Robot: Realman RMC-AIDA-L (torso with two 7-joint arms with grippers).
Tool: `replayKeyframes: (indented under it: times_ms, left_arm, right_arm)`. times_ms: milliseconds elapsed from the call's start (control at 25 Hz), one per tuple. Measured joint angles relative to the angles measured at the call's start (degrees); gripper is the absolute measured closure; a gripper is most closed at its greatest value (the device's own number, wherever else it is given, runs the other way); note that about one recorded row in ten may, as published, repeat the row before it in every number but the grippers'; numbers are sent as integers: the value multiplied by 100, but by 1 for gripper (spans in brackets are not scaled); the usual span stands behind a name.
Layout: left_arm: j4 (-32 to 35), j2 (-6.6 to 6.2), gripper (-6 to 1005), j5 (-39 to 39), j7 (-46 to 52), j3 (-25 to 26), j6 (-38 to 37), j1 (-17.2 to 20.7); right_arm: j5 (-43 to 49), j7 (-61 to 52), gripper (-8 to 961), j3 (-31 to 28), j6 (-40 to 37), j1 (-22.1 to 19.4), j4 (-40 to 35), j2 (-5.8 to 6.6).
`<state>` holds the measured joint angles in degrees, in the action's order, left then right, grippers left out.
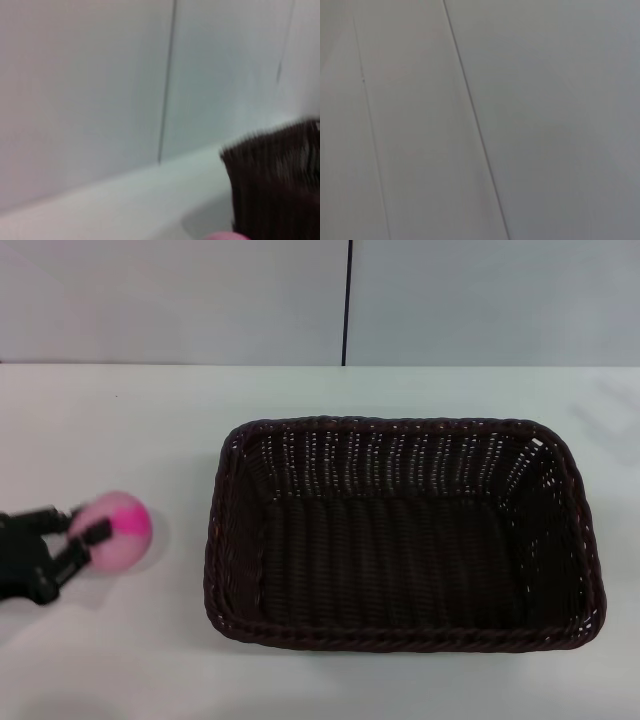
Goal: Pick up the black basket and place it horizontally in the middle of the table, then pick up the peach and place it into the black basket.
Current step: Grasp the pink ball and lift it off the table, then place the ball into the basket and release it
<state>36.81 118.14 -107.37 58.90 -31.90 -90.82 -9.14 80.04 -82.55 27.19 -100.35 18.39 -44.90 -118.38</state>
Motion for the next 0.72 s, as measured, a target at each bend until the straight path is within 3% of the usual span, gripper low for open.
replayKeyframes:
  times_ms: [200,280,400,440,520,560,720]
  left_arm:
    - [91,-18,774,481,-1,195,-325,-51]
    - [237,19,783,746,-34,143,-650,-374]
    - [236,32,797,750,-33,66,-722,-553]
    - [199,66,801,784,-18,-198,-814,-891]
    - [154,92,810,906,-13,-561,-861,-1163]
    - [154,92,815,906,-13,-561,-861,-1163]
    - [37,98,869,1624,51,-1683,-755,-1539]
  right_arm:
    - [0,63,296,-137,9,-8,41,12]
    - [-4,94,296,-168,14,-7,82,19]
    - [-7,136,296,-185,19,18,201,56]
    - [-8,152,296,-186,19,27,238,67]
    - [-8,163,296,-187,20,31,266,76]
    - [-8,165,296,-189,19,28,269,79]
    - [-8,165,296,-237,15,-8,273,78]
